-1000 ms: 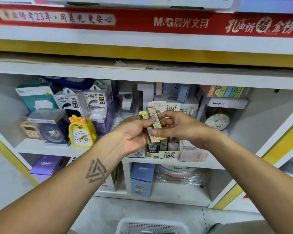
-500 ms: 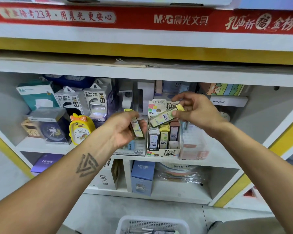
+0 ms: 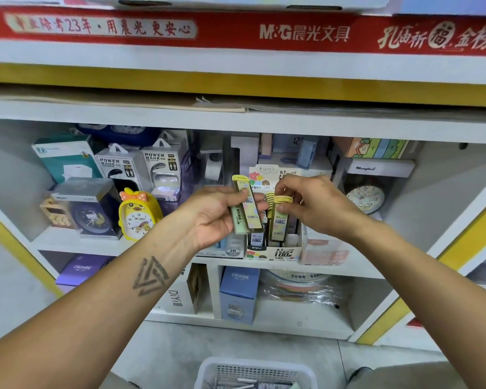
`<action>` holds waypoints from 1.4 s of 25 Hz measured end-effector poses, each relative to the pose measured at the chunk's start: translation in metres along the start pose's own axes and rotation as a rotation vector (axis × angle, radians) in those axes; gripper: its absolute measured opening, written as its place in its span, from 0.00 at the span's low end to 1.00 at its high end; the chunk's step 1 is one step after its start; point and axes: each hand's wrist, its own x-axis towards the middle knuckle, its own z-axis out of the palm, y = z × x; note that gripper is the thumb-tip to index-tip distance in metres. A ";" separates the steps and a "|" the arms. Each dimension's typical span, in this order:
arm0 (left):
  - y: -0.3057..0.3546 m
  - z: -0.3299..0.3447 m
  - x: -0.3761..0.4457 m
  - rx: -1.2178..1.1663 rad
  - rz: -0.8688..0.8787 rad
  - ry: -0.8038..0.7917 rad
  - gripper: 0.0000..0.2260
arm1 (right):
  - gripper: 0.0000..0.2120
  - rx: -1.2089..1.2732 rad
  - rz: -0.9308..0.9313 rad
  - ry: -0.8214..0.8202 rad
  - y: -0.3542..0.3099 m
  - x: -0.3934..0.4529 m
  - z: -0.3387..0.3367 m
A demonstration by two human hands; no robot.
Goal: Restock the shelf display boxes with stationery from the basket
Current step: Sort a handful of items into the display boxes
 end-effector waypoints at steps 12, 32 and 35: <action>-0.003 0.005 0.000 0.070 0.036 -0.045 0.16 | 0.07 0.197 0.056 0.123 -0.005 0.000 0.001; 0.011 0.002 -0.009 -0.038 0.115 -0.051 0.14 | 0.04 -0.123 -0.149 0.011 -0.011 -0.010 0.004; 0.013 -0.002 -0.012 -0.005 0.135 -0.062 0.14 | 0.04 0.124 -0.041 0.135 -0.020 -0.004 0.005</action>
